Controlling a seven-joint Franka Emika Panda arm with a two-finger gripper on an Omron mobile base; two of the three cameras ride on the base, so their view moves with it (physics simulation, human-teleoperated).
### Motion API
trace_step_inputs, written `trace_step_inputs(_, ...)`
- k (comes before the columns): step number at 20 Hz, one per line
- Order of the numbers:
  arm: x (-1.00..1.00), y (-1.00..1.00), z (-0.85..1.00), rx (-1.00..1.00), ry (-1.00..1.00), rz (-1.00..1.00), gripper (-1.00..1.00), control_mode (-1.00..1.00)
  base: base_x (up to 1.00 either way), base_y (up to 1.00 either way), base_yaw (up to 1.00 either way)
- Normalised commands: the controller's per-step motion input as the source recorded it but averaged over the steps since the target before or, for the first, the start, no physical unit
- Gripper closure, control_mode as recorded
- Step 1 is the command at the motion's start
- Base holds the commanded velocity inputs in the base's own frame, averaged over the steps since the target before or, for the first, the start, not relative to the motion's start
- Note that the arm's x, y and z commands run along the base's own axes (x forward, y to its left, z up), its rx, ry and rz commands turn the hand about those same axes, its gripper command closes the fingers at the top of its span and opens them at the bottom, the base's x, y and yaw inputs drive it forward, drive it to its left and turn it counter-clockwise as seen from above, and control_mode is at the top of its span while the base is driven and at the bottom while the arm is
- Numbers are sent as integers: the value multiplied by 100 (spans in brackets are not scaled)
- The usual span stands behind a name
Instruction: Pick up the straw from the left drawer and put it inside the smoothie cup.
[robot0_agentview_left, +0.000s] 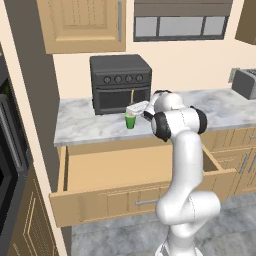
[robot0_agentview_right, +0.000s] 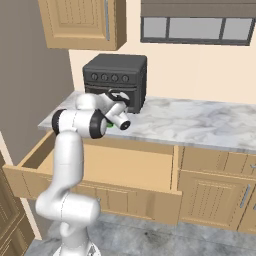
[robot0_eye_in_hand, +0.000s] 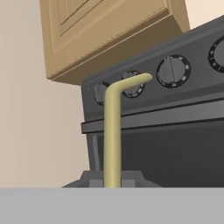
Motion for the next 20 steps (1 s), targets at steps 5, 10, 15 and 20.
trace_step_inputs(5, 27, 0, -7, 0, 0, 0, 100, -100, 0, 0, 0)
trace_step_inputs(10, 24, 0, -4, 0, 0, 0, 100, -100, 0, 0, 0)
trace_step_inputs(15, 20, 0, -9, 0, -1, 0, 100, -100, 0, 0, 0)
trace_step_inputs(20, 11, 0, -16, 0, -3, 0, 100, -100, 0, 0, 0)
